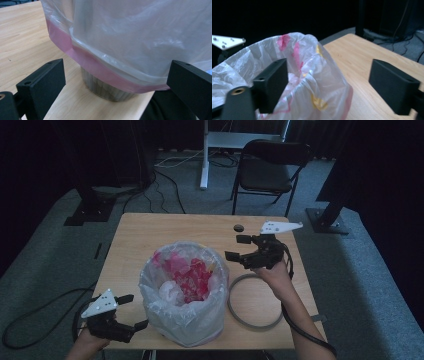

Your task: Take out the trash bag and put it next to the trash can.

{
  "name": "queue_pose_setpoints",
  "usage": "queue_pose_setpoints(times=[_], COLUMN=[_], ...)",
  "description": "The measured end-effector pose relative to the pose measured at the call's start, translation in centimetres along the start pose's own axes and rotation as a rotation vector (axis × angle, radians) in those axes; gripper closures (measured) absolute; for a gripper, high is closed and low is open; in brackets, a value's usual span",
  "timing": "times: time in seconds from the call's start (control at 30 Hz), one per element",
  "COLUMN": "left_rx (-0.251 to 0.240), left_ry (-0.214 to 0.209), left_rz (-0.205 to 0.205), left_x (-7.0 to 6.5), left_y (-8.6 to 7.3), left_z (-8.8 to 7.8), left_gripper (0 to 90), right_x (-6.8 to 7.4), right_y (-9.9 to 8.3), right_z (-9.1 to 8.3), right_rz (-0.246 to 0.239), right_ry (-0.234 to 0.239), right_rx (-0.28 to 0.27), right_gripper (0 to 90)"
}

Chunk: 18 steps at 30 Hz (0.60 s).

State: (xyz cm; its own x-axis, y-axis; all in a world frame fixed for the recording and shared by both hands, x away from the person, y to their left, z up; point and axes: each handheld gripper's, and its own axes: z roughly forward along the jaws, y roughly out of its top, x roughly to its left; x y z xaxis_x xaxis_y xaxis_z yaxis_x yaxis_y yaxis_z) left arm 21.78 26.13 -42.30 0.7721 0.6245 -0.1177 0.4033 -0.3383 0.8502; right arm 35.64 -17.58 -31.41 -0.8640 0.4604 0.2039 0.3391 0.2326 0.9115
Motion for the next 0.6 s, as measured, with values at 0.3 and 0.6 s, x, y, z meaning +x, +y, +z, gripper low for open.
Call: queue_pose_setpoints(times=[0.3,0.6], left_rx=[-0.013,-0.019], left_ry=[-0.019,-0.068], left_rz=[-0.004,-0.011], left_x=[-1.5,-2.1], left_y=[0.9,1.4], left_z=[-0.2,1.5], left_gripper=[0.0,0.0], right_x=[0.5,0.6], right_y=[1.8,1.4], right_z=[3.6,7.5], right_rz=[-0.004,-0.002], right_ry=[0.028,0.081], right_rx=[0.127,0.286], right_gripper=[11.5,16.4])
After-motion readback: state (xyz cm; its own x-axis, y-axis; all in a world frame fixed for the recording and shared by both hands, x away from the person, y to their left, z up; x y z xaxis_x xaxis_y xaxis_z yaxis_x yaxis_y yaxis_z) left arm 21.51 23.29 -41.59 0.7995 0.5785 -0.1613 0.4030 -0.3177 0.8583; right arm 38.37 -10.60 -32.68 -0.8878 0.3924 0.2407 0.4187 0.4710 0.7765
